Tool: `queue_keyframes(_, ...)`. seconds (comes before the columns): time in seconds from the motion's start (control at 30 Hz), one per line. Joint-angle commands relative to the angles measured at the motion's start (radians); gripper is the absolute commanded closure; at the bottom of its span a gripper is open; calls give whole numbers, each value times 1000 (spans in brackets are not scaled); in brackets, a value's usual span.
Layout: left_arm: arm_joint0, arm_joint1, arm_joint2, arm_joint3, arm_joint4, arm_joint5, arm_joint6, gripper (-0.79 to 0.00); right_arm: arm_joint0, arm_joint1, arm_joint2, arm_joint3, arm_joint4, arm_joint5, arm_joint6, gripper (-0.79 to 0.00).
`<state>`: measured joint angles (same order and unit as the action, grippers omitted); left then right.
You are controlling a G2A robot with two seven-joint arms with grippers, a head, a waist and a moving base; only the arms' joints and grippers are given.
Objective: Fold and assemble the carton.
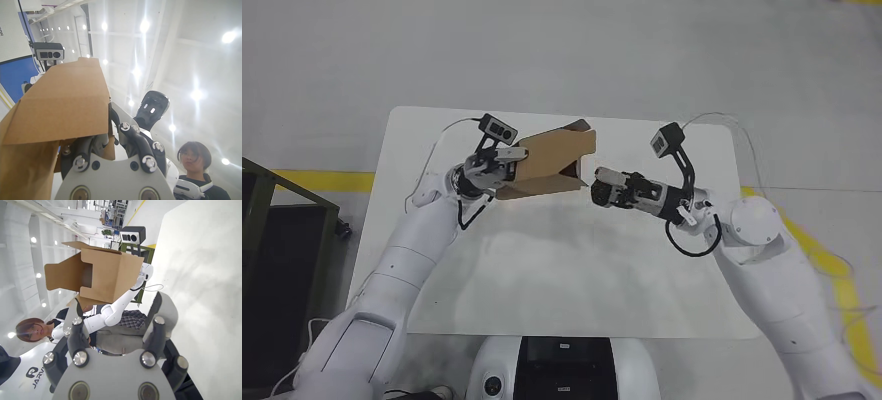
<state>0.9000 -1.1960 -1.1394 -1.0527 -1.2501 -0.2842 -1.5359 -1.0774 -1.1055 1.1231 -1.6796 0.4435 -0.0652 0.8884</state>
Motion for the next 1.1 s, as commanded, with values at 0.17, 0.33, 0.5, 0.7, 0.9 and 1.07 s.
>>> queue_keyframes(0.17, -1, -3, 35, -12, -19, 0, 0, 0, 7, -7, -30, -4, -5, 4, -6, -526)
queue_keyframes(0.33, -9, -1, 58, -8, -16, 0, 0, 0, 10, -11, -39, -10, -2, 6, -8, -536)
queue_keyframes(0.5, -17, 2, 76, -7, -16, 0, 0, 0, 13, -12, -44, -9, -10, 9, -7, -486)
queue_keyframes(0.7, -24, 9, 96, -7, -20, 0, 0, 0, 14, -14, -48, -7, -19, 12, -6, -416)
queue_keyframes(0.9, -32, 15, 114, -7, -30, 0, 0, 0, 15, -16, -52, -7, -33, 21, -8, -360)
queue_keyframes(1.07, -40, 20, 126, -13, -26, 0, 0, 0, 18, -17, -57, -13, -61, 36, -17, -314)
